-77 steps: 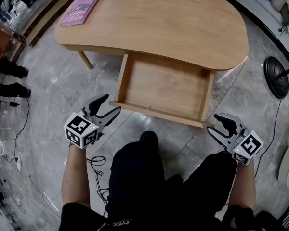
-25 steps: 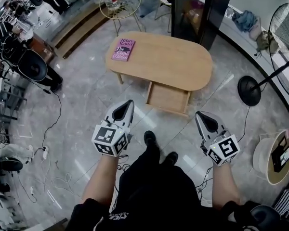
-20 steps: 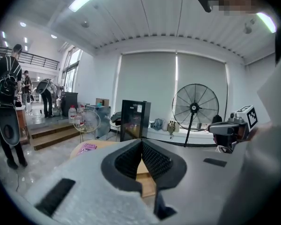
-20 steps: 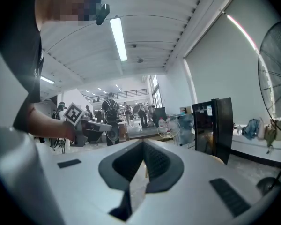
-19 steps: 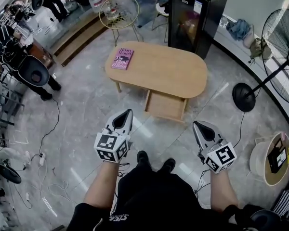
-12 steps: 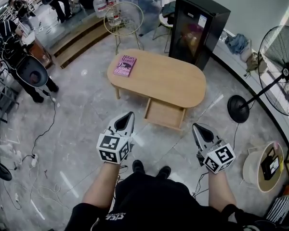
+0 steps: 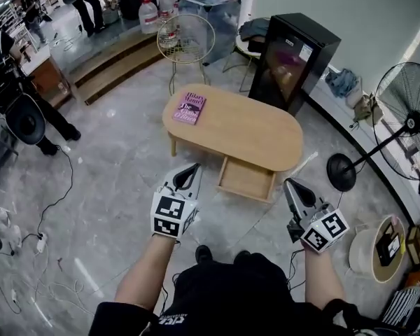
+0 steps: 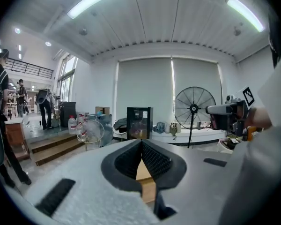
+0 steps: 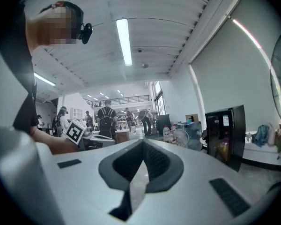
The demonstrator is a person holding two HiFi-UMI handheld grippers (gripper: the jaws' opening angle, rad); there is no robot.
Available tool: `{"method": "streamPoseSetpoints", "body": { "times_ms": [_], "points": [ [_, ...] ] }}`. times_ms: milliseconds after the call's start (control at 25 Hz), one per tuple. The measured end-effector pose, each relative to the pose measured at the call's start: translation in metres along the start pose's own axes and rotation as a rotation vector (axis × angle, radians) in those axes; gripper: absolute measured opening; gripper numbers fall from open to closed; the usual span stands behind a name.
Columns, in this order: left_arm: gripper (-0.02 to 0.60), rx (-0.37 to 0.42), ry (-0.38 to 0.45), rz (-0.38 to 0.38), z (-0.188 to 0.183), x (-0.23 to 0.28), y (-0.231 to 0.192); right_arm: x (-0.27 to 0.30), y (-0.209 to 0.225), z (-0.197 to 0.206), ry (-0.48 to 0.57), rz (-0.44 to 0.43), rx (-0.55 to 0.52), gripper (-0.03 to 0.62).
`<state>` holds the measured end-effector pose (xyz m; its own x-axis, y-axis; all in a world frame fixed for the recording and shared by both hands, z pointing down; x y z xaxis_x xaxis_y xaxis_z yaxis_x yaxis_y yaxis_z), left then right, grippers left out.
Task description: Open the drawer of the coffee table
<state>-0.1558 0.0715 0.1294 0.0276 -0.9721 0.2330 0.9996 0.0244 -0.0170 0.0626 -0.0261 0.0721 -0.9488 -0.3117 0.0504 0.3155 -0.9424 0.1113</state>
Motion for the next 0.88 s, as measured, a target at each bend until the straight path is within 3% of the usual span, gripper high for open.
{"method": "streamPoseSetpoints", "body": {
  "times_ms": [200,400,600,880],
  "points": [
    [0.009,-0.057,0.026,-0.05,-0.002,-0.005,-0.018,0.014,-0.001,-0.01,-0.009,0.044,-0.057,0.003],
    [0.009,-0.127,0.048,-0.068,-0.011,-0.01,-0.014,0.015,-0.004,-0.03,0.036,0.03,-0.088,0.003],
    [0.009,-0.051,0.025,-0.036,-0.027,0.007,0.0,0.007,0.007,-0.038,0.075,0.024,-0.107,0.003],
    [0.009,-0.033,0.036,-0.047,-0.044,0.024,0.017,-0.004,0.038,-0.031,0.07,0.023,-0.073,0.003]
  ]
}}
Point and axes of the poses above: the fingertips, and each gripper's own axes: x forward along the fingers, y to its right, z out of its underside, the point moved 1 cm from there along -x, backward along the fingers, and after that the axes turned 6 degrees about z, right-handed, at the moved point
